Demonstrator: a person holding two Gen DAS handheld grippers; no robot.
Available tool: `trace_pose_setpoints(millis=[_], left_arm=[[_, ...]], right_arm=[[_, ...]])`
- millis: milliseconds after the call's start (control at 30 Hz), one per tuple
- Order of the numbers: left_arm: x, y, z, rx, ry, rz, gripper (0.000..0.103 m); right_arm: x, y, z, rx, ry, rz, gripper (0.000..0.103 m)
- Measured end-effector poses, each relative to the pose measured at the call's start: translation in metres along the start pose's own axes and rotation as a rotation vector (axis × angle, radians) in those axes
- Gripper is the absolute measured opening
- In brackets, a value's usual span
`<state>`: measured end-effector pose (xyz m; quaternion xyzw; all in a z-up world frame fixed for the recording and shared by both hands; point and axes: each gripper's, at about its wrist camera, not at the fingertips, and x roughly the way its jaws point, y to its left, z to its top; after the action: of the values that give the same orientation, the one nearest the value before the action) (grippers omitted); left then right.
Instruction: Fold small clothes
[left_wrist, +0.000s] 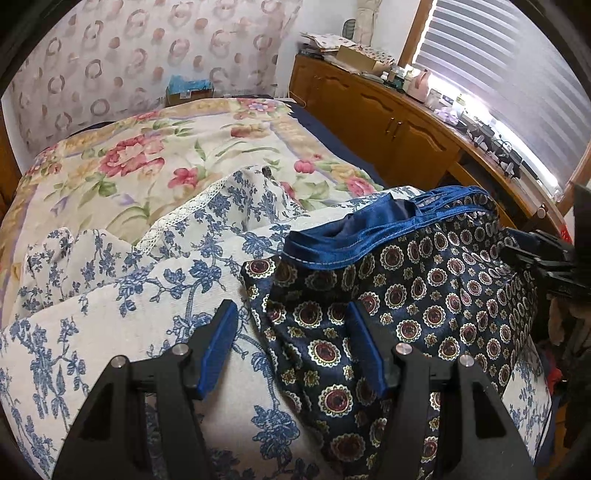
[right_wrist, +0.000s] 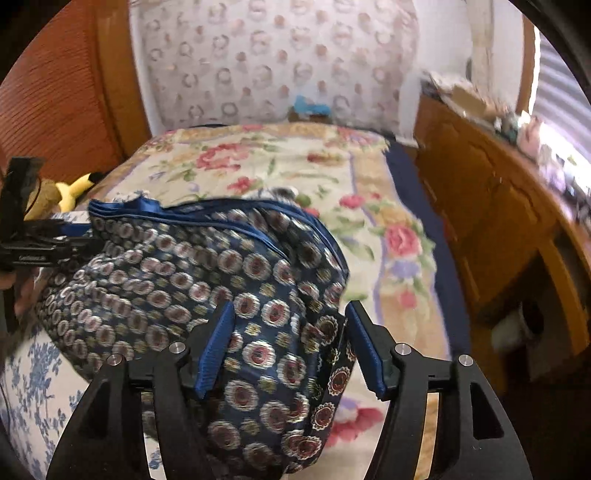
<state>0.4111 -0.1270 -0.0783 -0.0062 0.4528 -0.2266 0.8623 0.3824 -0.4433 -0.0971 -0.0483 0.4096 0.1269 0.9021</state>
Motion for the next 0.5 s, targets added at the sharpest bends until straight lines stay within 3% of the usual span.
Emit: trace_pose_setpoints(millis=[167,400,467,500], left_arm=[[0.001,0.001,-0.001,0.008,-0.008,0.003,0.061],[0.001,-0.003,-0.002,0.036,-0.025,0.005,0.06],[0.001,-0.004,-0.003,0.048,-0.024,-0.016,0.04],[0.002,-0.006,-0.001,0.048,-0.02,-0.022,0.039]], right_arm=[[0.01,-0.011,-0.002,0.073,0.01,0.026,0.065],[0.02,-0.008,-0.003,0.114,0.038,0.139,0.067],[0.02,-0.003,-0.004,0.093,0.038,0.154,0.064],[0.021,0.001,-0.004,0.082,0.043,0.16,0.058]])
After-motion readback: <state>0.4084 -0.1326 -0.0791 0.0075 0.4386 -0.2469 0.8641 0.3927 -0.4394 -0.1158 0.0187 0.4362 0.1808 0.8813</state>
